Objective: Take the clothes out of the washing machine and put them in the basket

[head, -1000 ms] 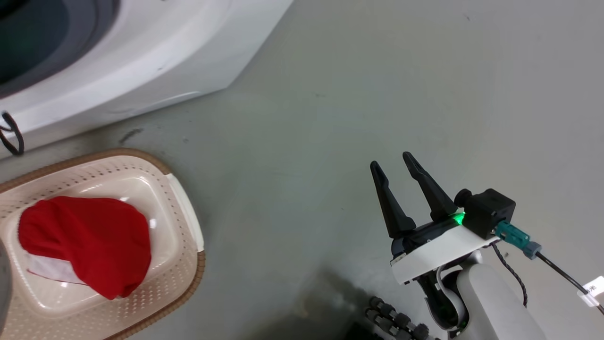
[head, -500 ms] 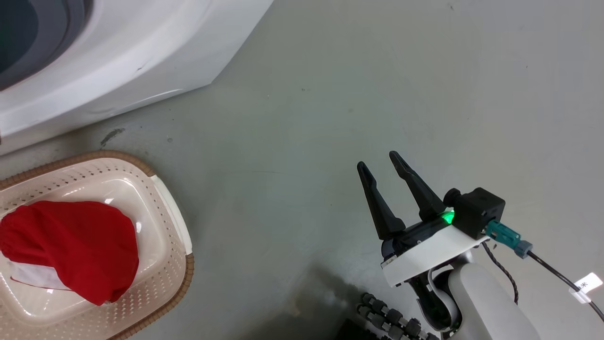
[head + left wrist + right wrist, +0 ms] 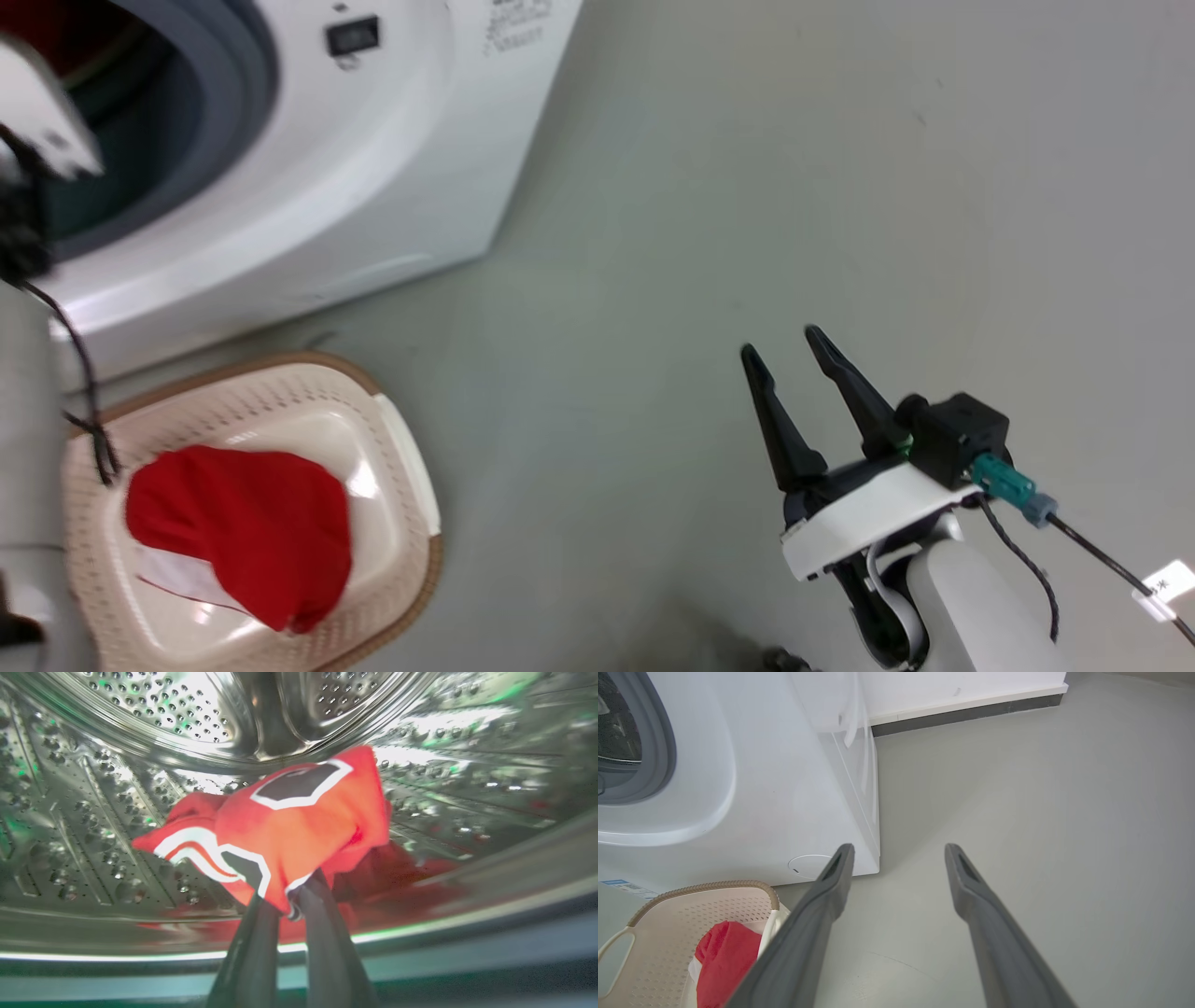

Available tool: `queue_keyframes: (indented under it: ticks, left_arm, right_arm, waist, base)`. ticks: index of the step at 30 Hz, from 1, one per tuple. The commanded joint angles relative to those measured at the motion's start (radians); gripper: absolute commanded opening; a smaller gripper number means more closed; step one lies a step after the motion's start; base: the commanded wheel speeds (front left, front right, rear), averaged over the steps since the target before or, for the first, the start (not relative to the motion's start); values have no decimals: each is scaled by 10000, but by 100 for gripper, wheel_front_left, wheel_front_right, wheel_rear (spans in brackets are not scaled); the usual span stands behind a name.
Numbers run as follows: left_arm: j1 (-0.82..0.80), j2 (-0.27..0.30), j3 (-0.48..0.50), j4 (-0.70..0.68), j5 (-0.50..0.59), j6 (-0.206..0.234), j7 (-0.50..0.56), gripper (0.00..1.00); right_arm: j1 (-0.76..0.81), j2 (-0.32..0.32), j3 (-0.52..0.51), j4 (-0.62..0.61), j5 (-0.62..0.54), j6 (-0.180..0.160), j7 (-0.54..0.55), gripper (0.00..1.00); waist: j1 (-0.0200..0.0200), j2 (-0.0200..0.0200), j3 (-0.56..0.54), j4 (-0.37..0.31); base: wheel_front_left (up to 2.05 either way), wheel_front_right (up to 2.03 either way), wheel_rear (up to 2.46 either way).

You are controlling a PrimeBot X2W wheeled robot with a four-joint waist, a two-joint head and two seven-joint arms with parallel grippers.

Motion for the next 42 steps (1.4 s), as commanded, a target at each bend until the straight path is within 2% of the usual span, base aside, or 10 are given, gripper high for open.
queue_keyframes:
  ticks: [1,5,10,15,19,24,31,37,42]
  left_arm:
    - [358,-233,-45,267,-122,-138,-687,0]
    - [1077,-849,-93,1038,-352,-376,-2395,0]
    - [1787,-1510,-319,1798,-492,-714,-3898,0]
    - [2228,-1890,-566,1986,-424,-951,-4483,0]
    - [2641,-2125,-687,1507,-404,-1144,-4675,0]
    - [3339,-2408,-656,-203,-290,-1263,-4713,0]
    - [4701,-2747,-670,-3242,-152,-1153,-4707,0]
    - [6519,-2947,-678,-5701,-61,-657,-4684,0]
    - [8337,-3264,-919,-6887,-21,-258,-4491,0]
  right_arm:
    - [202,-7,-157,99,-193,-7,-21,100]
    - [512,-10,-496,326,-650,-7,-19,100]
    - [855,-12,-930,486,-1121,-5,17,100]
    - [1161,-12,-1243,400,-1371,-7,201,100]
    - [1486,-10,-1442,173,-1549,-7,424,100]
    - [1866,-10,-1594,-137,-1643,-7,675,100]
    - [2273,-7,-1640,-504,-1767,-7,973,100]
    - [2477,-7,-1615,-780,-1845,-5,1176,100]
    - [2570,-7,-1616,-987,-1923,-5,1300,100]
  waist:
    - [0,-1,-961,711]
    - [0,-1,-1875,1333]
    - [0,-1,-2826,2051]
    - [0,-1,-3422,2545]
    - [0,-1,-3865,2966]
    - [0,-1,-4212,3430]
    - [0,-1,-4590,3902]
    - [0,-1,-4711,4031]
    - [0,-1,-4607,4102]
  base:
    - [0,0,0]
    - [0,0,0]
    - [0,0,0]
    - [0,0,0]
    - [0,0,0]
    - [0,0,0]
    - [0,0,0]
    - [0,0,0]
    - [0,0,0]
